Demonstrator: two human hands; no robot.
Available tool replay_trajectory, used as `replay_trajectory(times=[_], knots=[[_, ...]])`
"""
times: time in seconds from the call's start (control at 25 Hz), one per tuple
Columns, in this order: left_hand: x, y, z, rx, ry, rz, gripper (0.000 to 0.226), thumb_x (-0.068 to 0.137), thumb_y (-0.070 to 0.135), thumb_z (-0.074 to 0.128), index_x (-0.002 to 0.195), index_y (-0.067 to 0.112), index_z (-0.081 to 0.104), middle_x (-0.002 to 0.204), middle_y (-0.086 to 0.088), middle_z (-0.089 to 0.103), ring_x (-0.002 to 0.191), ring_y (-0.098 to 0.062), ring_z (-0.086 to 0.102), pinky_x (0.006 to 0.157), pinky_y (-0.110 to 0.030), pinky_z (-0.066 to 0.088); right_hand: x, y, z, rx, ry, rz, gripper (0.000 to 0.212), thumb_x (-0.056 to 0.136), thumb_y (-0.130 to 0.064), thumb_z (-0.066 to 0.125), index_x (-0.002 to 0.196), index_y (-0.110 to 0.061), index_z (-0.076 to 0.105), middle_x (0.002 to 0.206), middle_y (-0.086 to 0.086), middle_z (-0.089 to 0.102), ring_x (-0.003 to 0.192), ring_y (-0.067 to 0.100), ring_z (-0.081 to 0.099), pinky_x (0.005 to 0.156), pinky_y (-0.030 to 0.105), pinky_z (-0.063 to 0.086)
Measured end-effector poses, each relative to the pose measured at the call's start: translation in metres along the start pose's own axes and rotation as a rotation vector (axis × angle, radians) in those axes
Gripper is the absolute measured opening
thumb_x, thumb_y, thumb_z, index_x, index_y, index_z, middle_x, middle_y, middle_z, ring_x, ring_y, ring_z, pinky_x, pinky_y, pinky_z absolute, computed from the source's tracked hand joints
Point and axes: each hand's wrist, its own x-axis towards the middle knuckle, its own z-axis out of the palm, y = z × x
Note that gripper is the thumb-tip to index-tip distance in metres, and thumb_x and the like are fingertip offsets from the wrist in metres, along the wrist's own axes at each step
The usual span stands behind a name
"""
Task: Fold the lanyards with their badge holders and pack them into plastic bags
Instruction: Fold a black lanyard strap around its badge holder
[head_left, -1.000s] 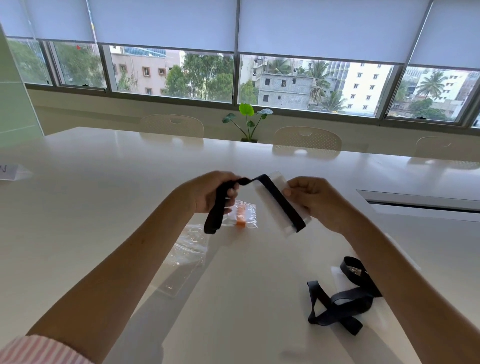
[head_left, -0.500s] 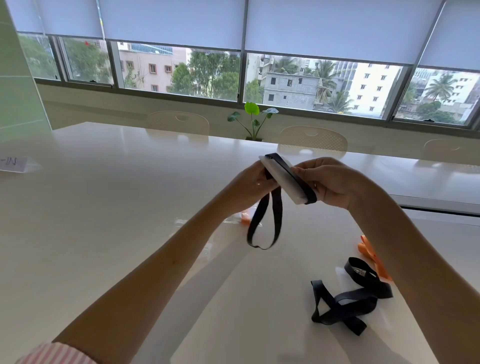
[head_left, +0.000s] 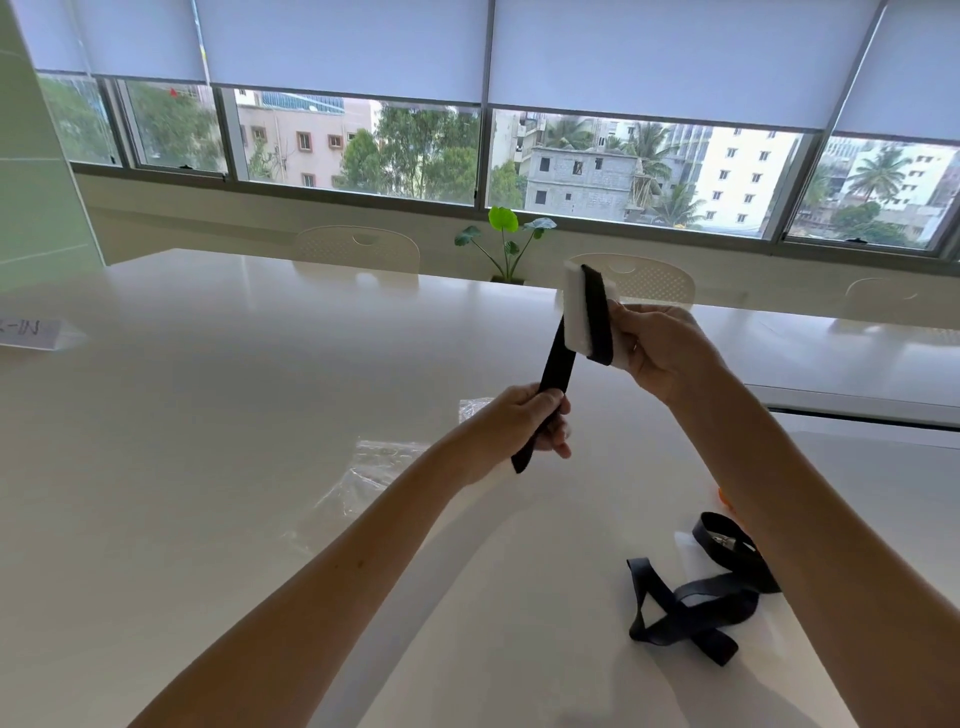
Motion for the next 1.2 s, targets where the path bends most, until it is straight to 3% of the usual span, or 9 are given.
replay_trajectory(times=[0.2,0.4,0.6,0.72,0.84,1.12,1.2], knots=[[-0.011,-0.006,0.002,-0.125,-0.123,-0.040,0.028,0.103,0.018,0.030,0.080,0.013,0.044,0.057,0.002,0.045,0.058,-0.016,0.049,0.066,-0.023,0.044,0.002,0.021,0.008,-0.174,0.201,-0.186,0.013,0.091,-0.005,0.057,0.079,-0.002,0.060,0.075,0.009,0.058,0.069,0.019,0.055,0.063,0.029,0.050],[-0.015,-0.012,-0.001,-0.131,-0.138,-0.105,0.027,0.101,0.015,0.029,0.077,0.014,0.040,0.059,0.001,0.035,0.051,-0.012,0.040,0.066,-0.025,0.040,0.001,0.034,0.020,-0.129,0.248,-0.123,0.009,0.092,-0.006,0.054,0.097,0.002,0.057,0.089,0.013,0.058,0.085,0.025,0.054,0.085,0.044,0.051],[-0.014,-0.018,-0.003,-0.217,-0.116,-0.164,0.028,0.096,0.020,0.031,0.070,0.019,0.040,0.057,0.004,0.032,0.045,-0.011,0.032,0.069,-0.027,0.048,-0.001,0.038,0.024,0.007,0.227,-0.043,0.018,0.095,-0.005,0.049,0.079,-0.004,0.056,0.077,0.006,0.058,0.071,0.016,0.056,0.072,0.032,0.051],[-0.019,-0.024,-0.004,-0.434,-0.172,-0.199,0.028,0.092,0.024,0.034,0.067,0.018,0.046,0.057,0.003,0.033,0.045,-0.012,0.032,0.066,-0.029,0.049,0.001,0.032,0.023,0.093,0.246,-0.004,0.019,0.094,0.000,0.048,0.076,0.002,0.056,0.074,0.007,0.055,0.067,0.016,0.054,0.075,0.036,0.051],[-0.024,-0.032,-0.001,-0.493,-0.212,-0.240,0.027,0.086,0.022,0.033,0.069,0.016,0.052,0.059,0.001,0.036,0.047,-0.013,0.035,0.064,-0.031,0.045,0.005,0.025,0.019,0.129,0.267,-0.046,0.023,0.093,-0.002,0.051,0.072,-0.003,0.058,0.073,0.005,0.060,0.066,0.015,0.059,0.073,0.036,0.054],[-0.028,-0.039,0.011,-0.480,-0.201,-0.365,0.028,0.089,0.017,0.032,0.082,0.015,0.059,0.061,0.002,0.039,0.049,-0.012,0.032,0.053,-0.023,0.036,0.004,0.032,0.016,0.221,0.178,-0.039,0.011,0.096,-0.004,0.047,0.093,-0.003,0.058,0.087,0.009,0.059,0.077,0.023,0.059,0.068,0.042,0.056],[-0.030,-0.042,0.013,-0.453,-0.211,-0.393,0.029,0.090,0.017,0.031,0.086,0.016,0.060,0.061,0.002,0.039,0.050,-0.011,0.032,0.053,-0.022,0.036,0.002,0.033,0.017,0.230,0.145,-0.029,0.014,0.097,-0.005,0.044,0.091,-0.005,0.056,0.089,0.009,0.057,0.080,0.024,0.058,0.062,0.040,0.058]])
